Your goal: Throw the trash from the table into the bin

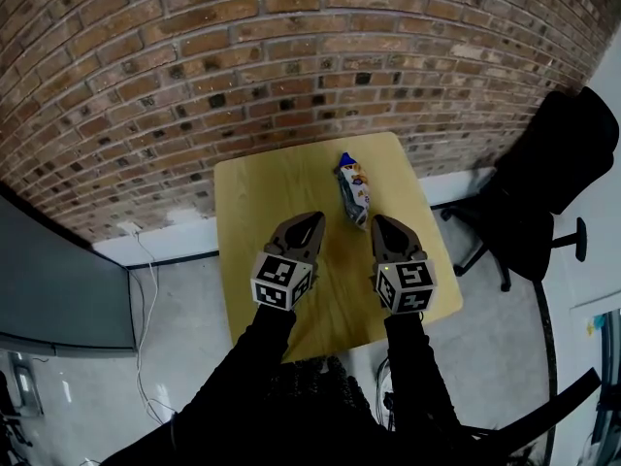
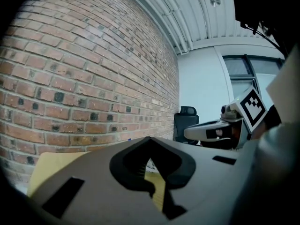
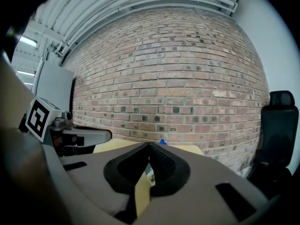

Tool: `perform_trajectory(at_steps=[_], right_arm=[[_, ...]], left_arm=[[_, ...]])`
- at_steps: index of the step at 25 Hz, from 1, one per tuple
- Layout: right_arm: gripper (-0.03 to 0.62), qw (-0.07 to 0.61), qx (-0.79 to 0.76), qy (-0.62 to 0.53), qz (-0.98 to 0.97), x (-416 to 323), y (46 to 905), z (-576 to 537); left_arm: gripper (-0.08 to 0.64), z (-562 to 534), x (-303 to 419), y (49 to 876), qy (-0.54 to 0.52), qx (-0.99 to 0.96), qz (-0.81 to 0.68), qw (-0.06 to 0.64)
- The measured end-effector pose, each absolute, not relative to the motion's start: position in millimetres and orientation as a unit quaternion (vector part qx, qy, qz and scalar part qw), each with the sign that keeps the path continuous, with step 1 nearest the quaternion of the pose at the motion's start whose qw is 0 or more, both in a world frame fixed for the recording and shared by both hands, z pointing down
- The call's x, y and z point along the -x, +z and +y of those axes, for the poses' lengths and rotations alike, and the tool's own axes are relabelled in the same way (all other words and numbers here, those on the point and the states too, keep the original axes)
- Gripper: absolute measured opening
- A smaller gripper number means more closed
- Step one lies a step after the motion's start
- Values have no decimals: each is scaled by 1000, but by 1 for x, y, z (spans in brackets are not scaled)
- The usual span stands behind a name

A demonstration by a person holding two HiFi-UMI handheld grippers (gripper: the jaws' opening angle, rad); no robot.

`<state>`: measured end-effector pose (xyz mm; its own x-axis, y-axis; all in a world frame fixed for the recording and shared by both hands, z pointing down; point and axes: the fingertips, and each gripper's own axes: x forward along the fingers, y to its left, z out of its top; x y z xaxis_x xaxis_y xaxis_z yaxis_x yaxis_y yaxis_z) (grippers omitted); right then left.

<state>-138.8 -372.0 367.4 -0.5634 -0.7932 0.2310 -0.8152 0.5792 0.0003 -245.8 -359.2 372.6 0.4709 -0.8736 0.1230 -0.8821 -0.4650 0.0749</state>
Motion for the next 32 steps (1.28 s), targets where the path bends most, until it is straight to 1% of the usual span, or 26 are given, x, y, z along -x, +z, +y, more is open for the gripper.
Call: perform_trajectory(at_steps=[18,19,20,21,24,25,28,30,32], right_arm=[[19,112,-463,69,-877,148,388,-398],[46,114,-463,72,-876,149,390,-399],[104,118,-464,76,-875,150,393,-400],[135,122,-464,81,-874,151,397,-401],[205,131,-466,90,-870,154,407,-405],[249,134,-467,90,-869,155,410,-406],[336,141,-468,92,-868,161,417,-409],[373,149,-462,99,-869,165,425,-410],[396,161,-457,106,-869,168,433,-412]], left_arm=[[6,-379,250,385,37,-862,-499,73],[6,-380,250,386,37,-862,-499,74],[6,-380,251,387,38,-863,-499,75],[6,-380,251,389,40,-863,-498,77],[6,-381,253,394,46,-863,-497,81],[6,-382,253,395,47,-863,-496,82],[6,-383,255,399,48,-863,-495,83],[6,-383,256,401,49,-863,-495,85],[6,-384,257,402,50,-863,-495,86]])
